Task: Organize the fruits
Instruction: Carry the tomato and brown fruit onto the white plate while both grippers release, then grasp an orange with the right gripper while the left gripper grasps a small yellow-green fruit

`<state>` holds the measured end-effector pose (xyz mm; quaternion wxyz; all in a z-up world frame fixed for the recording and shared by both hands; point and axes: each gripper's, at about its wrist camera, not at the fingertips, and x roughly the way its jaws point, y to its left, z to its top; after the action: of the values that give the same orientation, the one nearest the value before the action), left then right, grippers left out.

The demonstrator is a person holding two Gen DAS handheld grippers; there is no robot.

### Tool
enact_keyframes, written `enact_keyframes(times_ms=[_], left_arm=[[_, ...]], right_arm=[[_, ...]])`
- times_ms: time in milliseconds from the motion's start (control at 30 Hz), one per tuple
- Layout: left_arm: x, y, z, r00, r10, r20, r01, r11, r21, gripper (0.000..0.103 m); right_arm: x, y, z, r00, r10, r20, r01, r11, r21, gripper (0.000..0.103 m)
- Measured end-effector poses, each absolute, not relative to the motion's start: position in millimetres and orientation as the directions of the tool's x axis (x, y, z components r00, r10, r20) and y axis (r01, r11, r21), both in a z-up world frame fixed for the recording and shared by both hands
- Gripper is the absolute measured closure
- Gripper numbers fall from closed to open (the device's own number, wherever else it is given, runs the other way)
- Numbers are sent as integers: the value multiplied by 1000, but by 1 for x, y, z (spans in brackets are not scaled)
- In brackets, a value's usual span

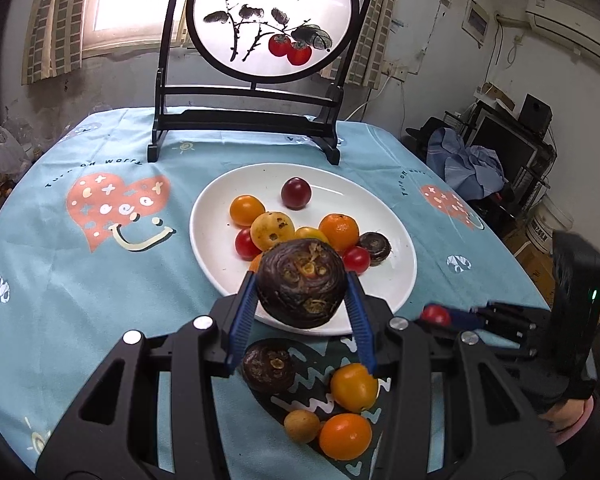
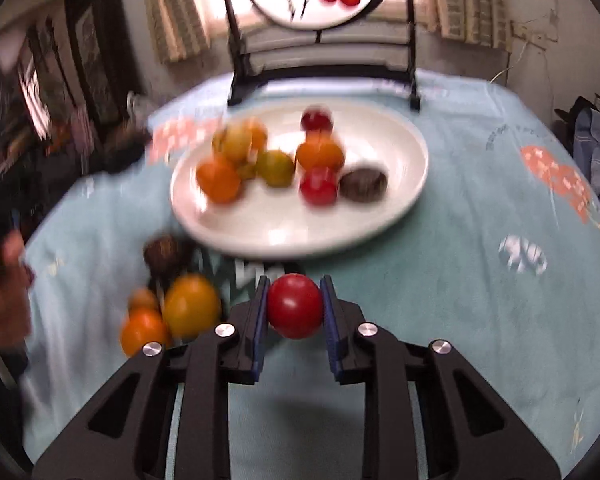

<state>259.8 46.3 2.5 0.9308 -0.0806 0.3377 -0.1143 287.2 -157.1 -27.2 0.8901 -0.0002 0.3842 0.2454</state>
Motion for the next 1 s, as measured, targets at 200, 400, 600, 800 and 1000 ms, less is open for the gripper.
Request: enact_keyframes(times_ms=[200,400,600,800,1000], left_arm=[[281,18,-5,728,-251,-638,168,967,-189,58],[306,-10,-24,698,-190,-690,182,980,-85,58],[301,0,-17,715,-185,-674,156,982,-104,25],[254,39,20,816,-164,-554,105,985,-135,3],[231,86,3,798,-79,-597,-67,974,-218,2]], right_arm=[[349,-144,-23,643,395,-656,-361,912,195,78],[373,-139,-41,617,405,-675,-374,905,201,77],[368,-155,-31,617,417,-667,-336,907,256,53],[323,-170,-5,653,434,-621,-317,901,296,53],[265,-168,-12,599,511,-616,-379,859,344,46]])
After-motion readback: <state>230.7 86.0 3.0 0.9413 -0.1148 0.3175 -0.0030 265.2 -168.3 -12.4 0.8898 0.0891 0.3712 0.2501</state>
